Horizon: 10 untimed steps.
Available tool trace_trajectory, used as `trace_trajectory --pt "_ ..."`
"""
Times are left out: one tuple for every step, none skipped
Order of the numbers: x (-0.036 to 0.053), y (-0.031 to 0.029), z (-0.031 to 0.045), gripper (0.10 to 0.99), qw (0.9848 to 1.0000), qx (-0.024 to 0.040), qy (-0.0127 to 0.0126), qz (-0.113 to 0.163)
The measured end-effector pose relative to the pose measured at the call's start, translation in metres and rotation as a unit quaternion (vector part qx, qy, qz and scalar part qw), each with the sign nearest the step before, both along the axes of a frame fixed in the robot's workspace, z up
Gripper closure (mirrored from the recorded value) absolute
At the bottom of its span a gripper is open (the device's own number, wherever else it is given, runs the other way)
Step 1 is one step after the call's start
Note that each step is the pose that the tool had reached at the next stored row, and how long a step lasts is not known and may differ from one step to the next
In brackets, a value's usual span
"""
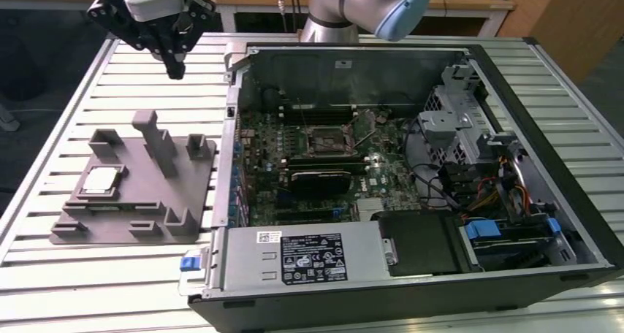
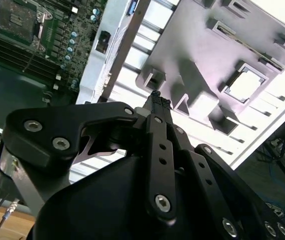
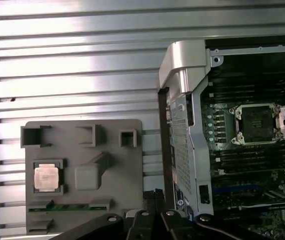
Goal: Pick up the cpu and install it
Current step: 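Reach for the cpu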
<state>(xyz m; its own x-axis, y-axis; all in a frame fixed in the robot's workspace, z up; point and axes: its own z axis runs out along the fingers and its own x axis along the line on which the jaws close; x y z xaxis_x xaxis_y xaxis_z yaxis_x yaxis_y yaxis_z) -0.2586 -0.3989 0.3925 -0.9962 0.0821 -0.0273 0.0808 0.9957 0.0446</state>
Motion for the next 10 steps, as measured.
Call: trace_trajectory --pt "-0.0014 0.0000 0.0000 0.980 1.0000 0.0000 0.0000 0.000" --pt "-0.0026 0.0000 0.0000 0.980 1.0000 0.0000 0.0000 0.000" --pt "-0.0039 0.0000 -0.0001 0.980 1.0000 0.0000 0.0000 0.000" --pt "-0.0053 0.0000 -0.0001 0.980 1.0000 0.0000 0.0000 0.000" --pt "-0.0069 0.0000 -0.0001 0.980 1.0000 0.0000 0.0000 0.000" --pt "-0.0085 0.0000 -0.0002 0.980 1.0000 0.0000 0.0000 0.000" --pt "-0.0101 0.0000 -0.0002 0.980 1.0000 0.0000 0.0000 0.000" --pt "-0.0116 0.0000 -0.0002 0.980 1.0000 0.0000 0.0000 0.000" --pt "-0.0131 0.0000 -0.0003 0.980 1.0000 0.0000 0.0000 0.000" --pt "-0.0147 0.0000 -0.0004 0.980 1.0000 0.0000 0.0000 0.000"
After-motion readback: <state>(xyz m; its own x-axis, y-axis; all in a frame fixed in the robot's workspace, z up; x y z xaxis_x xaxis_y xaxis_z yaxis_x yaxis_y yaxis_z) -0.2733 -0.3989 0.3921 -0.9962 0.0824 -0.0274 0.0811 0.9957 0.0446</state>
